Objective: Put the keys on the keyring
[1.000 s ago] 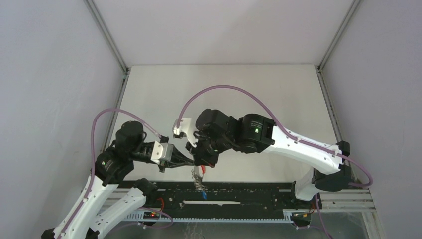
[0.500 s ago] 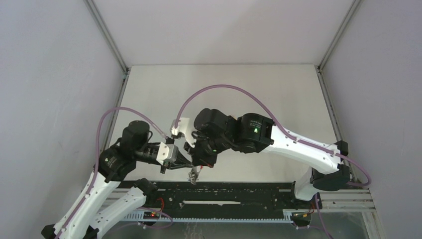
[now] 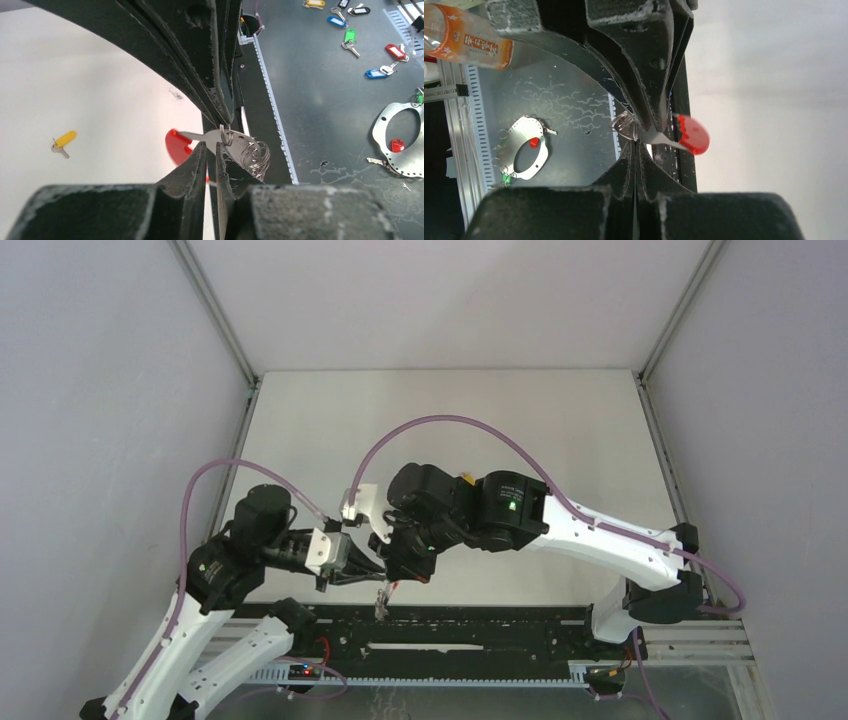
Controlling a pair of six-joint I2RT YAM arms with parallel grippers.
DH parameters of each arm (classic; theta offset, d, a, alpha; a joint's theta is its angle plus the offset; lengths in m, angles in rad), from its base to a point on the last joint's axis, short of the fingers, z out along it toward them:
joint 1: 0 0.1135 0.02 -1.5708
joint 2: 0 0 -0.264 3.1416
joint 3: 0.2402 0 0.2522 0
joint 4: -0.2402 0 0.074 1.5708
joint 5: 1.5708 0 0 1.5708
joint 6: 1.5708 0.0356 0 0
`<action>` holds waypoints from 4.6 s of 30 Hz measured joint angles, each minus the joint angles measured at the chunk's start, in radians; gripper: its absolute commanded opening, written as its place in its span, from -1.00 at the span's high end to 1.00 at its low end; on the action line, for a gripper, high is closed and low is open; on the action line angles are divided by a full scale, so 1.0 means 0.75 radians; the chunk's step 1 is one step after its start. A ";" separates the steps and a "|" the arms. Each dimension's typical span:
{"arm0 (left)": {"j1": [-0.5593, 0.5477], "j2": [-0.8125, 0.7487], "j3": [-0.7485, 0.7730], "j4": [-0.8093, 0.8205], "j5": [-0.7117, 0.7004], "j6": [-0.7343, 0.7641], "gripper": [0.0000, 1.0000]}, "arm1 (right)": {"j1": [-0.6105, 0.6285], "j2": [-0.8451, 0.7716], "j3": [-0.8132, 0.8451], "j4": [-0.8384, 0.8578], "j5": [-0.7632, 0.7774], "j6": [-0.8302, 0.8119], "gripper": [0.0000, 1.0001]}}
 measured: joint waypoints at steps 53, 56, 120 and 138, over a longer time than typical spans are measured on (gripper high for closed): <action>-0.035 -0.204 -0.092 0.542 0.102 -0.101 1.00 | -0.028 -0.791 -0.861 0.808 0.016 -0.066 -0.20; -0.035 -0.195 -0.091 0.713 0.144 -0.227 1.00 | -0.026 -0.942 -1.046 1.040 0.015 -0.117 -0.16; -0.081 -0.204 -0.083 0.655 -0.029 -0.240 0.85 | 0.133 -0.652 -0.928 1.189 0.184 -0.296 1.00; -0.083 -0.247 -0.083 0.578 -0.108 -0.219 0.75 | 0.125 -0.649 -0.928 1.154 0.160 -0.264 1.00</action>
